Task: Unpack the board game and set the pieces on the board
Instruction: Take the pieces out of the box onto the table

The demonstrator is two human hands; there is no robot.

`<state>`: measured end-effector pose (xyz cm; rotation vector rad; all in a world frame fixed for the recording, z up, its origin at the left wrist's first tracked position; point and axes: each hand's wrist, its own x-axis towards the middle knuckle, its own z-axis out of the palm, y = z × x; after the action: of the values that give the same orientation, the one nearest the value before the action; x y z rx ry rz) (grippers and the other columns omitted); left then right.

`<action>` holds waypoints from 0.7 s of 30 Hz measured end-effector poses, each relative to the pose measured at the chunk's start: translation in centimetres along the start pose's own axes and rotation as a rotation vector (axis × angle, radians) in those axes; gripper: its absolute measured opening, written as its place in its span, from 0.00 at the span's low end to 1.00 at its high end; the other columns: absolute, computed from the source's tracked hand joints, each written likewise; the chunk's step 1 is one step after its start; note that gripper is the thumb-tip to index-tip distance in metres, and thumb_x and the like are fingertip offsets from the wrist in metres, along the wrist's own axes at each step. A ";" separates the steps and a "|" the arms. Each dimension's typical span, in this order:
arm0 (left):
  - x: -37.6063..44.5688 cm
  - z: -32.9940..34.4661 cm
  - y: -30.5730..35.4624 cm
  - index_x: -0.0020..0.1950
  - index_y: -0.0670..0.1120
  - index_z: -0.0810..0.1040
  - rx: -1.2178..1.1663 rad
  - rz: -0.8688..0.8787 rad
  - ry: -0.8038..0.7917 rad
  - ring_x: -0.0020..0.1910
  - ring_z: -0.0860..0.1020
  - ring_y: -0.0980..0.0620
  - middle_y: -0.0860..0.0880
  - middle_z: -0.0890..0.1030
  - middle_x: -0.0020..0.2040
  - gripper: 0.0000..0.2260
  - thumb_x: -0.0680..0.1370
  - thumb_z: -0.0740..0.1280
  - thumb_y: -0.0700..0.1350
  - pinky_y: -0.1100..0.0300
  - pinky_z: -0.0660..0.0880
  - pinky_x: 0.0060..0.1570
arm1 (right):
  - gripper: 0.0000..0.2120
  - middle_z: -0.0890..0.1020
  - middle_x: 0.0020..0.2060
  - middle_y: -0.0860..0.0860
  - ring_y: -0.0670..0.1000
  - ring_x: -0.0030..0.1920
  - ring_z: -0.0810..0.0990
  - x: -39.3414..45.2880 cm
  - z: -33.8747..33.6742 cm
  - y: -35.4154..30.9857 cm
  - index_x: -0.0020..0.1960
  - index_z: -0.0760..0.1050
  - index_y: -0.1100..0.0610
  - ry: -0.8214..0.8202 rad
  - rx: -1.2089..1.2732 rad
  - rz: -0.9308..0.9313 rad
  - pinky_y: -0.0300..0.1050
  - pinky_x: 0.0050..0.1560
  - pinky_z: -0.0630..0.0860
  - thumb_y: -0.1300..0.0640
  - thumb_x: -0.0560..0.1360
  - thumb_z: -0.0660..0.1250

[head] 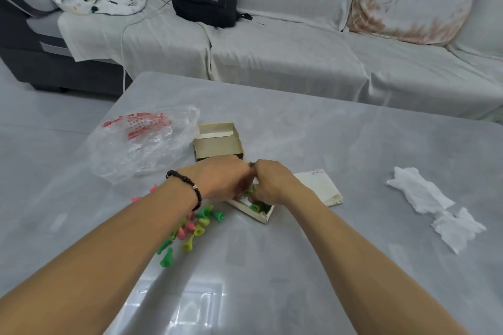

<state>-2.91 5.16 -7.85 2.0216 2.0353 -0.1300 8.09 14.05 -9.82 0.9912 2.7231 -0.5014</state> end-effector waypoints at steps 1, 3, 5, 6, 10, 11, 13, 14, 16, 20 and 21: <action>-0.2 0.0 -0.1 0.40 0.50 0.73 -0.009 -0.008 -0.003 0.40 0.75 0.49 0.51 0.77 0.40 0.05 0.76 0.63 0.42 0.55 0.70 0.36 | 0.21 0.78 0.53 0.53 0.56 0.54 0.78 0.1 -0.1 -0.1 0.57 0.74 0.54 -0.018 -0.002 0.005 0.44 0.45 0.71 0.54 0.67 0.75; -0.6 0.1 -0.3 0.44 0.51 0.76 -0.053 -0.016 0.010 0.42 0.77 0.49 0.50 0.79 0.42 0.04 0.75 0.64 0.42 0.54 0.73 0.39 | 0.17 0.80 0.52 0.54 0.57 0.53 0.78 0.2 -0.2 -0.1 0.54 0.73 0.55 -0.038 -0.027 0.021 0.44 0.44 0.70 0.54 0.68 0.74; -1.1 0.3 -0.4 0.43 0.51 0.78 -0.106 -0.018 0.058 0.42 0.77 0.50 0.52 0.80 0.42 0.06 0.75 0.64 0.41 0.54 0.75 0.41 | 0.15 0.80 0.50 0.55 0.57 0.51 0.78 0.0 -0.3 -0.1 0.50 0.72 0.56 -0.035 -0.059 0.026 0.44 0.43 0.70 0.53 0.69 0.73; -1.2 0.5 -0.3 0.42 0.51 0.78 -0.126 -0.024 0.088 0.42 0.77 0.51 0.52 0.80 0.41 0.07 0.75 0.64 0.41 0.55 0.74 0.41 | 0.14 0.80 0.49 0.55 0.57 0.50 0.78 0.0 -0.3 -0.1 0.51 0.72 0.56 -0.024 -0.064 0.030 0.45 0.43 0.71 0.53 0.70 0.73; -1.7 1.2 0.0 0.43 0.50 0.80 -0.167 -0.038 0.166 0.42 0.77 0.52 0.52 0.81 0.41 0.07 0.76 0.64 0.41 0.54 0.75 0.43 | 0.08 0.80 0.48 0.54 0.57 0.49 0.78 -0.2 -0.2 -0.1 0.49 0.74 0.55 0.070 -0.008 0.041 0.47 0.45 0.74 0.57 0.71 0.69; -1.8 1.3 0.0 0.44 0.50 0.81 -0.184 -0.039 0.181 0.42 0.77 0.52 0.53 0.82 0.41 0.07 0.76 0.64 0.41 0.55 0.75 0.43 | 0.07 0.80 0.48 0.54 0.57 0.48 0.78 -0.2 -0.1 -0.1 0.47 0.73 0.53 0.089 0.006 0.036 0.46 0.44 0.74 0.57 0.70 0.68; -2.2 1.5 -0.2 0.46 0.49 0.81 -0.244 -0.052 0.227 0.41 0.77 0.55 0.54 0.82 0.42 0.07 0.77 0.64 0.42 0.58 0.74 0.43 | 0.05 0.80 0.46 0.52 0.56 0.47 0.78 -0.2 0.0 0.1 0.43 0.73 0.51 0.100 0.048 0.032 0.45 0.42 0.72 0.57 0.70 0.68; -2.4 1.7 -0.4 0.47 0.49 0.80 -0.285 -0.066 0.256 0.41 0.76 0.56 0.54 0.82 0.43 0.05 0.77 0.64 0.42 0.60 0.74 0.42 | 0.05 0.81 0.44 0.52 0.55 0.46 0.78 -0.2 -0.1 0.2 0.42 0.74 0.50 0.091 0.085 0.034 0.44 0.42 0.72 0.57 0.70 0.69; -2.7 1.9 -0.7 0.51 0.50 0.80 -0.364 -0.097 0.317 0.40 0.76 0.58 0.54 0.82 0.45 0.05 0.77 0.66 0.44 0.62 0.74 0.42 | 0.05 0.81 0.41 0.50 0.53 0.45 0.79 -0.3 -0.5 0.4 0.40 0.76 0.50 0.054 0.188 0.034 0.43 0.42 0.74 0.57 0.70 0.71; -3.3 1.8 -0.8 0.50 0.47 0.83 -0.451 -0.122 0.378 0.40 0.80 0.59 0.54 0.83 0.41 0.05 0.75 0.70 0.42 0.59 0.78 0.45 | 0.10 0.82 0.37 0.49 0.50 0.40 0.82 -1.2 -1.5 0.7 0.34 0.78 0.48 0.031 0.383 0.021 0.43 0.43 0.80 0.60 0.72 0.71; -3.4 1.7 -0.8 0.49 0.47 0.83 -0.467 -0.126 0.377 0.40 0.80 0.60 0.54 0.84 0.40 0.05 0.74 0.71 0.42 0.60 0.78 0.45 | 0.09 0.82 0.37 0.49 0.50 0.40 0.82 -1.5 -1.5 0.8 0.35 0.79 0.49 0.043 0.409 0.023 0.44 0.43 0.80 0.61 0.72 0.70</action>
<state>-3.48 1.44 -8.69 1.7151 2.1432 0.6869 9.60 14.30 -8.14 1.1311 2.6986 -1.0744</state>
